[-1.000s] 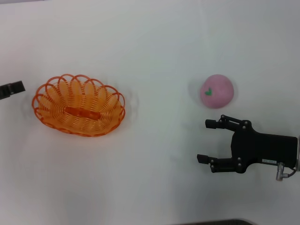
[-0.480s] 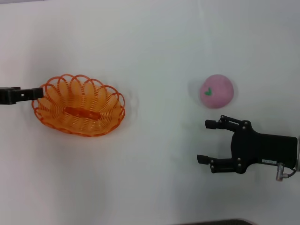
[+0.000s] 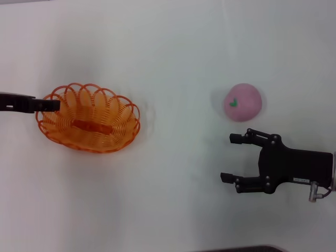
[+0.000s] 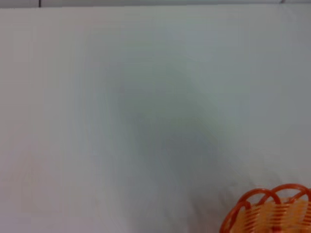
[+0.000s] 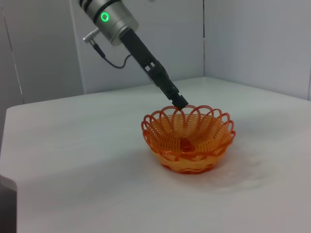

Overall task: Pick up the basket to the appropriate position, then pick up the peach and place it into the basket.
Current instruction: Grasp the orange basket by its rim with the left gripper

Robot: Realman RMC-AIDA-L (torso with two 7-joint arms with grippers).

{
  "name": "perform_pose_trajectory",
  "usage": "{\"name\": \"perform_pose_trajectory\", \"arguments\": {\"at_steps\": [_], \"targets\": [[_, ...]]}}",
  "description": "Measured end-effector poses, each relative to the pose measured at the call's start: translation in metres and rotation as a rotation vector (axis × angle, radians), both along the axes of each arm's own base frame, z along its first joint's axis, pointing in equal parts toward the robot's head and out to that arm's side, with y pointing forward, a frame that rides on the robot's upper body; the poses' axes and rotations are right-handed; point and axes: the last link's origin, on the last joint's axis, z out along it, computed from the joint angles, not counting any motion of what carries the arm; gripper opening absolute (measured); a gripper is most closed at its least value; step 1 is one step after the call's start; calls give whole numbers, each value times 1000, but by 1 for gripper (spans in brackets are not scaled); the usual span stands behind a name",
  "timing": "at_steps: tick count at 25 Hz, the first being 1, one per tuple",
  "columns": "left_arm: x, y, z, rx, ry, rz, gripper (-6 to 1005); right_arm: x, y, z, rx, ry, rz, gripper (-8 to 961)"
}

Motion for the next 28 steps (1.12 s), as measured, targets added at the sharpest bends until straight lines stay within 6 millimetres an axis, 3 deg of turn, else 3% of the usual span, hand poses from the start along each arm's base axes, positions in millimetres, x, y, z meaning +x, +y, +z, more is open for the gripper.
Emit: {"name": "perform_pose_trajectory", "arguments": {"at_steps": [10,26,28], "targets": [[4,9,-2,-15,79,31,659,0,1,0,2,1,0,942],[12,6,-16,-103,128,1,634,-1,3,0,5,-4,2,942],[13,6,-17,-112,134,-8,552,-1,3,0,5,-4,2,942]]}}
